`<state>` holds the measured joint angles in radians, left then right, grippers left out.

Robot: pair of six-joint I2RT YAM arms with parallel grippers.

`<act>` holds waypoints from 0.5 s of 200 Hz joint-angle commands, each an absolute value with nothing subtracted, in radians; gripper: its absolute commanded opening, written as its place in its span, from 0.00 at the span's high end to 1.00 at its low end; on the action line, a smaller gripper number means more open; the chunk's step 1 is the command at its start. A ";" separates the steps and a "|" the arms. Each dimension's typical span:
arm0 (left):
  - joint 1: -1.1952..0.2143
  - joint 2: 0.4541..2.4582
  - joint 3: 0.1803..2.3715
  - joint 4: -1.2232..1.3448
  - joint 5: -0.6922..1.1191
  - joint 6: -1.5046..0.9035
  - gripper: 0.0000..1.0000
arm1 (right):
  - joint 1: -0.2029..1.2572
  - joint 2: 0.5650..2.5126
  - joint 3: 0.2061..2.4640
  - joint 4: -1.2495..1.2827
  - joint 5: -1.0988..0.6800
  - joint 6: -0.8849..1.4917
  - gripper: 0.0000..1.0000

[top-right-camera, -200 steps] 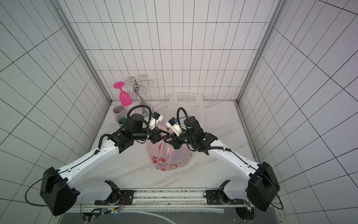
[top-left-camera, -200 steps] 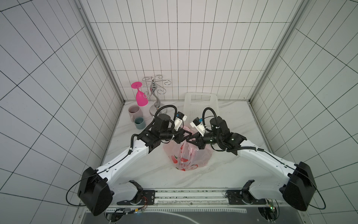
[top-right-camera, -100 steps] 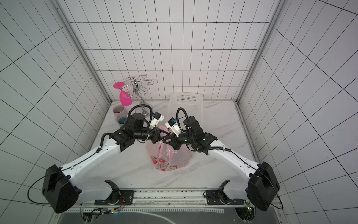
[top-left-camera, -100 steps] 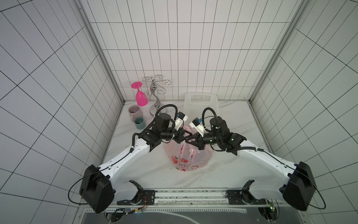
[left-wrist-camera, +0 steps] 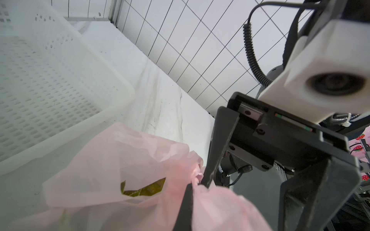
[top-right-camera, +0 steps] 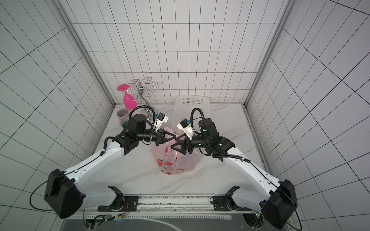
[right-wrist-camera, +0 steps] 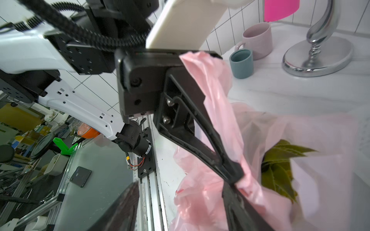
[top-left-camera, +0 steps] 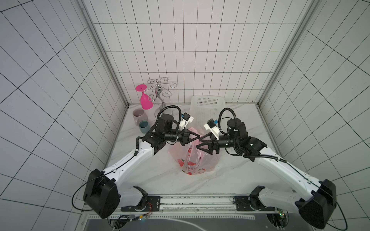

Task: Place the pineapple into a plastic bag & tie a knot
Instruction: Cross the plastic bag at the center of the board.

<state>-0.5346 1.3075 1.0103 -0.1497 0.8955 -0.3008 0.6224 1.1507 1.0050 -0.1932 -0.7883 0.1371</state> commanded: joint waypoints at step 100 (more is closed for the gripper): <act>-0.499 1.396 1.062 -0.073 1.080 -0.325 1.00 | 0.525 1.210 1.153 -0.244 -0.861 -0.007 0.37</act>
